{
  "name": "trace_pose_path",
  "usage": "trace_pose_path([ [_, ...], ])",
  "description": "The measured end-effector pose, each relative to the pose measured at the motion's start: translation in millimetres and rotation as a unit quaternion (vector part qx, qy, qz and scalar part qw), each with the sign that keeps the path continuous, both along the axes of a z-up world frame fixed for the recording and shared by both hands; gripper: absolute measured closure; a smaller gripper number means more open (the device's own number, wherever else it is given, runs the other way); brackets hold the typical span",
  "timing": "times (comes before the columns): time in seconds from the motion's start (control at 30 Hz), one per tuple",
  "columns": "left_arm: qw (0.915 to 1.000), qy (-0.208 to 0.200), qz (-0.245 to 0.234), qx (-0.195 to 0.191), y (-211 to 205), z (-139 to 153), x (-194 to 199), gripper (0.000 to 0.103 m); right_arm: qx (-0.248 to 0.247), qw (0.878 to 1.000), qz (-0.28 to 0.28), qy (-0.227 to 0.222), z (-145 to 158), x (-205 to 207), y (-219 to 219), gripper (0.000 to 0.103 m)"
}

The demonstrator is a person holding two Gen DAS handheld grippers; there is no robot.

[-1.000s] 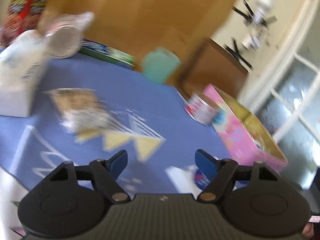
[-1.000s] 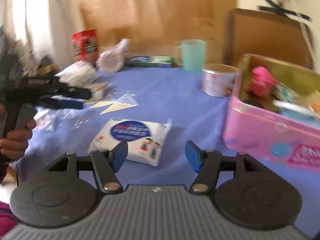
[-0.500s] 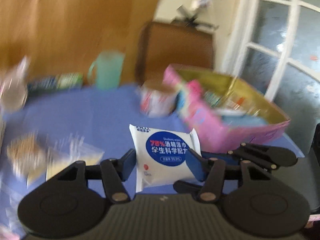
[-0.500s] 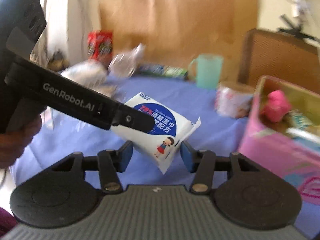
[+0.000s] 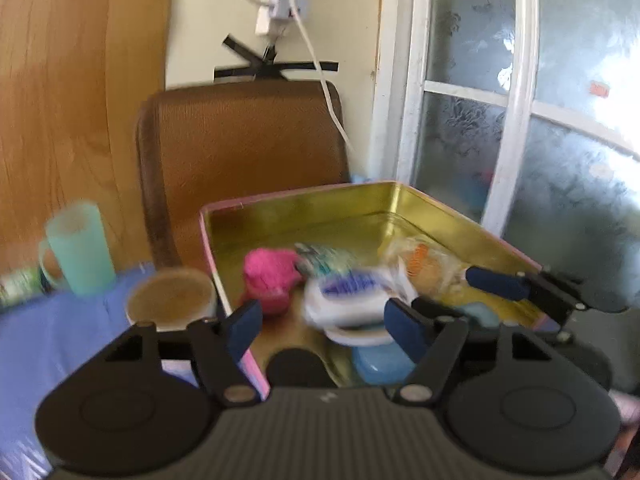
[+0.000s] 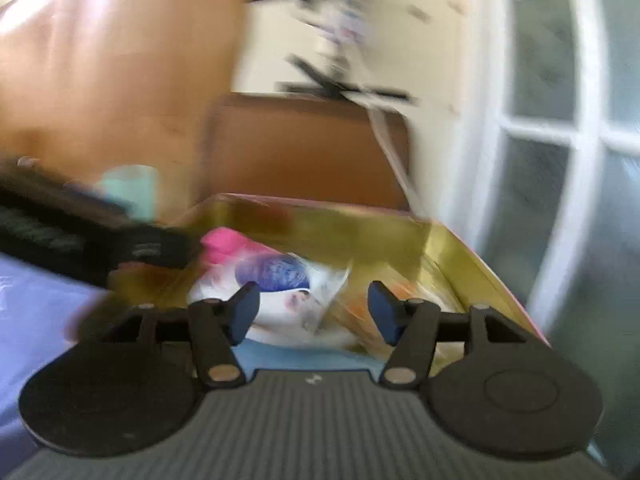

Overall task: Organize soft objects
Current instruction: 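Carry the wet-wipe pack with the right tool and drop it into the tin, then grasp the bag of cotton swabs with the right tool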

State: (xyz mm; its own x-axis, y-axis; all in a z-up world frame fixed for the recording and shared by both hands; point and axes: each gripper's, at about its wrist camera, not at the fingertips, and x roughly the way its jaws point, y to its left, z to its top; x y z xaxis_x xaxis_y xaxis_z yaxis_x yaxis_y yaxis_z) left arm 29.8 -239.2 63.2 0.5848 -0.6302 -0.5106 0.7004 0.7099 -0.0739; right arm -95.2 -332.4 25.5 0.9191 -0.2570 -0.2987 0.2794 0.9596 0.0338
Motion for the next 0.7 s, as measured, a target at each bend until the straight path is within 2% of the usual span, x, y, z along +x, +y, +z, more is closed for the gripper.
trace_pose_path([
  [0.07, 0.9999, 0.003, 0.002, -0.010, 22, -6, -8, 0.032, 0.034, 0.999, 0.004, -0.015, -1, -13, -6, 0.041],
  [0.17, 0.9997, 0.004, 0.017, -0.018, 62, -12, -18, 0.030, 0.038, 0.998, 0.026, -0.033, 5, -21, 2, 0.044],
  [0.3, 0.9971, 0.010, 0.075, -0.010, 132, -29, -29, 0.030, 0.062, 0.988, 0.129, -0.063, 20, -18, 35, 0.044],
  [0.37, 0.9924, 0.009, 0.123, -0.004, 174, -39, -36, 0.030, 0.059, 0.979, 0.189, -0.056, 24, -7, 61, 0.044],
  [0.43, 0.9842, 0.018, 0.176, -0.006, 217, -49, -40, 0.029, 0.055, 0.967, 0.247, -0.033, 21, 10, 93, 0.044],
  [0.53, 0.9620, 0.021, 0.272, -0.005, 274, -61, -40, 0.029, 0.049, 0.947, 0.316, 0.023, 9, 44, 146, 0.044],
  [0.63, 0.9253, 0.033, 0.378, -0.015, 320, -71, -33, 0.029, 0.049, 0.931, 0.357, 0.061, 1, 78, 193, 0.044],
  [0.67, 0.9098, 0.043, 0.412, -0.027, 335, -75, -31, 0.029, 0.049, 0.926, 0.368, 0.068, -1, 89, 207, 0.044],
  [0.7, 0.8963, 0.063, 0.435, -0.058, 352, -79, -30, 0.029, 0.047, 0.921, 0.379, 0.073, -3, 99, 223, 0.044],
])
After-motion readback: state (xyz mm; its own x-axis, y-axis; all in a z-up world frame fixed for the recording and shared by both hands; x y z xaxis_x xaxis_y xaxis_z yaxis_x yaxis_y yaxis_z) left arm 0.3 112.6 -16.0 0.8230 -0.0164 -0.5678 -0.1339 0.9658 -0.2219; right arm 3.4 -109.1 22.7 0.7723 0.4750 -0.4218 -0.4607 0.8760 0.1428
